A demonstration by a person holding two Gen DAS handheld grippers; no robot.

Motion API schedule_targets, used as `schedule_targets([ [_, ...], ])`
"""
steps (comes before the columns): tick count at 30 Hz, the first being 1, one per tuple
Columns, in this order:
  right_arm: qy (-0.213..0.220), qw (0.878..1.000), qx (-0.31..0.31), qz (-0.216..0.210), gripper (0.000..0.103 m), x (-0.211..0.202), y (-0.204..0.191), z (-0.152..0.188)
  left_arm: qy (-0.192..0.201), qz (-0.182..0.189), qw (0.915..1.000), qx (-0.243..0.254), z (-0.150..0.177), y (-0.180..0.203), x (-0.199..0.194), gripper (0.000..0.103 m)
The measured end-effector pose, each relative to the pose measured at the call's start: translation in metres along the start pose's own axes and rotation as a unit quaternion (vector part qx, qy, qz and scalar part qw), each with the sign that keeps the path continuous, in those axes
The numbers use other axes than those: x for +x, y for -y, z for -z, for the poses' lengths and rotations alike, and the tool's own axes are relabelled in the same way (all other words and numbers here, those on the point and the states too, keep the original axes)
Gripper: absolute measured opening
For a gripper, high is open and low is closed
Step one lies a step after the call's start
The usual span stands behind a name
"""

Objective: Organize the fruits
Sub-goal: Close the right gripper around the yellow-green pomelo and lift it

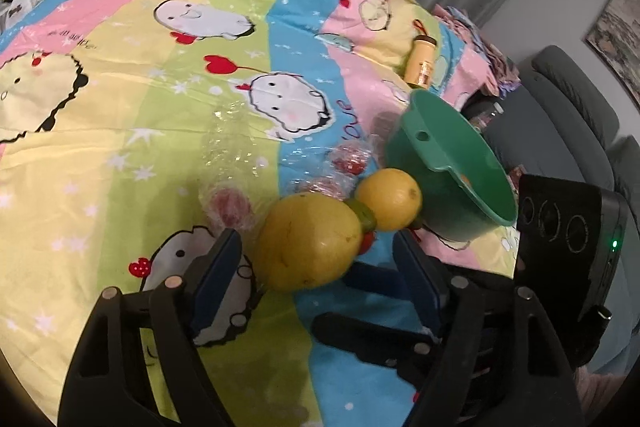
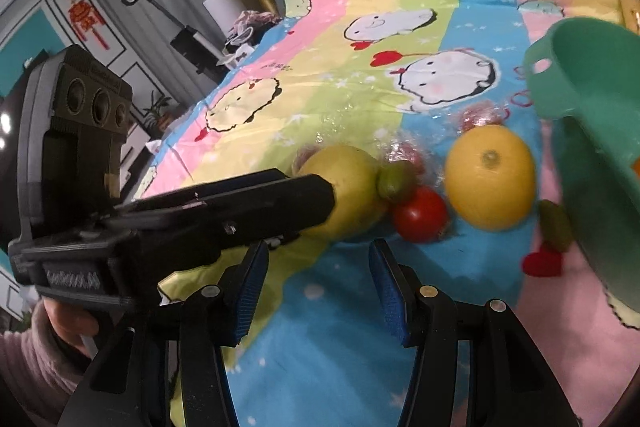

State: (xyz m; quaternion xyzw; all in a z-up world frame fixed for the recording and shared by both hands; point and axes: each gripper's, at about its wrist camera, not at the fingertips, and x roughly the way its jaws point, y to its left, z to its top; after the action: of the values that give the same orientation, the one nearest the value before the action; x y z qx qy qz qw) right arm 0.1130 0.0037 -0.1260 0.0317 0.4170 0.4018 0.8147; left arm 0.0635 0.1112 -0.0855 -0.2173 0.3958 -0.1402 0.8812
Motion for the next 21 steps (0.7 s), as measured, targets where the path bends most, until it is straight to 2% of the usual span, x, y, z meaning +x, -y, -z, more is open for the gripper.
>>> schedule_targets([
  [3, 0.001, 1.0, 0.018, -0.001, 0.055, 0.007, 0.003, -0.003, -0.002, 0.008, 0.9998, -0.018, -0.002, -0.006, 0.003, 0.069],
  [6, 0.007, 0.999, 0.038, 0.002, 0.055, 0.012, 0.006, -0.006, -0.003, 0.013, 0.9996, -0.026, -0.003, -0.01, 0.006, 0.066],
  [12, 0.011, 0.997, 0.07, 0.006, 0.055, 0.018, 0.014, -0.012, -0.006, 0.03, 0.9984, -0.047, -0.008, -0.014, 0.009, 0.065],
  [14, 0.013, 0.997, 0.072, 0.007, 0.055, 0.019, 0.015, -0.013, -0.009, 0.03, 0.9984, -0.048, -0.009, -0.014, 0.01, 0.063],
  [16, 0.016, 0.998, 0.066, 0.005, 0.055, 0.019, 0.015, -0.013, -0.014, 0.018, 0.9989, -0.041, -0.009, -0.014, 0.01, 0.057],
  [21, 0.022, 0.999, 0.039, 0.008, 0.052, 0.017, 0.012, -0.012, -0.016, 0.014, 0.9989, -0.043, -0.007, -0.015, 0.008, 0.057],
])
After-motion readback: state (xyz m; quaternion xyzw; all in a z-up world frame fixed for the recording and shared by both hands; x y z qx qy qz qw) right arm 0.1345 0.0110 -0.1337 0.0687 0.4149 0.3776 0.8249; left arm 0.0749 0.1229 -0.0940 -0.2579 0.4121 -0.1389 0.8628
